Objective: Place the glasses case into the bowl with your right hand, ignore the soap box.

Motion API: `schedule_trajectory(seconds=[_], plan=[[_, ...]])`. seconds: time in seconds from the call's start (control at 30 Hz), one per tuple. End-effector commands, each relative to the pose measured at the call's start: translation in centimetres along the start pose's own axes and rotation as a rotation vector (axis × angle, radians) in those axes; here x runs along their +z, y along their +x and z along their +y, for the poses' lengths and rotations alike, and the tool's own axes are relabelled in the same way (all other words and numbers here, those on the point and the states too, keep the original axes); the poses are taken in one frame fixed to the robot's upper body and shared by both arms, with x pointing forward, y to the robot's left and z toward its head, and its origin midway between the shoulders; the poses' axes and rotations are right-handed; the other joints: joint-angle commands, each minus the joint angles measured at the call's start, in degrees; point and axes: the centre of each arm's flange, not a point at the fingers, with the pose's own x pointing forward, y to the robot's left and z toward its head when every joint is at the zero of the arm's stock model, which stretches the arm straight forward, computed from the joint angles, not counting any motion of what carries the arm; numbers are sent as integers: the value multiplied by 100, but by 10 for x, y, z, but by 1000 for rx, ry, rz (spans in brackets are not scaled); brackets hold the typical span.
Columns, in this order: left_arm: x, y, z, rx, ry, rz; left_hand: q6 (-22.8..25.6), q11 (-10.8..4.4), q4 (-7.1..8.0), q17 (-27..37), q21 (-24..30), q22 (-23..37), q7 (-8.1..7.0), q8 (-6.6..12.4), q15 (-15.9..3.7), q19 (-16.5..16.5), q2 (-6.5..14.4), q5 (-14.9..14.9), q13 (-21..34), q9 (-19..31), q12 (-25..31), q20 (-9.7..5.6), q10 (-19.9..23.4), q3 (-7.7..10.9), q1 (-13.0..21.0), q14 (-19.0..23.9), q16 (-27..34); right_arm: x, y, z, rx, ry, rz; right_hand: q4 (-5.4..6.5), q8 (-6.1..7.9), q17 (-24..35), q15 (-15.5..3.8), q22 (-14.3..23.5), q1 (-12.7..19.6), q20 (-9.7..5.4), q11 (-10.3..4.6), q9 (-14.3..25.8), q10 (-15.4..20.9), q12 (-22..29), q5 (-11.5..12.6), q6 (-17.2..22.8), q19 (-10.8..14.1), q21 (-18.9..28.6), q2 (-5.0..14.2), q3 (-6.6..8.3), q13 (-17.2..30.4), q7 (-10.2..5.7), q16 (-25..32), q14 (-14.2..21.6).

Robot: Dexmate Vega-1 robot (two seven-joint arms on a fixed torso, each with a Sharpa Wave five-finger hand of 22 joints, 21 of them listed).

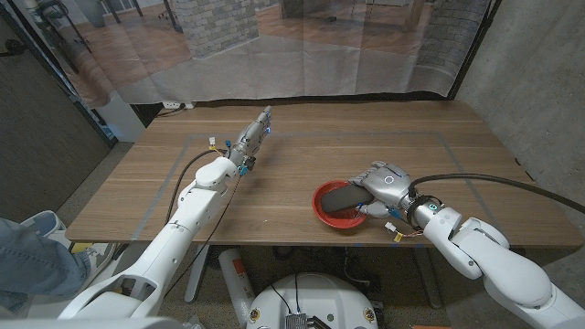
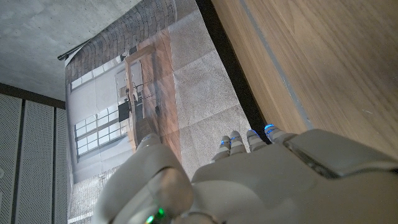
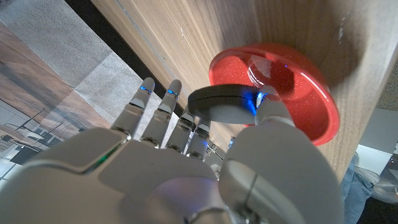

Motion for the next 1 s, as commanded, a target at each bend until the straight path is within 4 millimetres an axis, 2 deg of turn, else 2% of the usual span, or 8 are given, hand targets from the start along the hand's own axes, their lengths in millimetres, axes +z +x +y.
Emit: schedule_trajectory(seconds=[0.03,0.33,0.37,0.8,0.93,1.0], plan=[[-2,-1,-3,-4,-2,5,1,0,12,18,14,15,-25,3,-3,-254,30,8,26,16,15,28,-17,-23,26,-23,12,-1,1,-4,18,16,1,43,-1,10,40,15,-146,72,67,26,-172,-30,85,-181,1,23,-74,-75,29,68,15,-59],[-4,-1,-3,-4,-4,7,14,-20,12,18,16,15,-29,7,-7,-251,35,7,26,16,16,36,-14,-31,30,-24,12,-2,1,-5,25,30,-3,109,-6,13,118,16,-334,133,176,27,-348,-32,172,-476,-21,29,-153,-195,36,94,9,-137],[-4,-1,-3,-4,-3,7,15,-12,12,18,17,15,-28,8,-9,-250,36,7,26,16,14,39,-17,-32,31,-23,12,-3,1,-4,24,33,-3,122,-7,13,127,16,-377,142,238,27,-403,-40,190,-542,-23,31,-177,-227,37,124,10,-148],[-2,2,-6,-7,1,11,18,-7,10,19,17,16,-30,7,-9,-254,42,5,26,16,15,40,-17,-46,37,-27,11,-6,0,-7,-5,82,13,175,25,16,158,17,-542,178,285,26,-500,-22,258,-663,-30,37,-239,-346,41,171,7,-211],[-1,3,-6,-9,3,11,13,-3,10,19,18,16,-34,4,-10,-252,44,4,26,16,16,37,-15,-51,40,-26,12,-9,0,-8,-25,108,25,215,67,19,218,18,-625,147,293,27,-478,9,289,-618,-5,51,-221,-386,42,190,15,-218],[-1,3,-6,-10,4,11,13,-1,10,19,19,16,-33,4,-10,-251,45,3,26,16,18,31,-10,-53,41,-26,12,-10,0,-9,-35,119,27,238,88,18,248,19,-673,31,326,27,-463,31,317,-604,91,90,-207,-414,43,196,5,-266]])
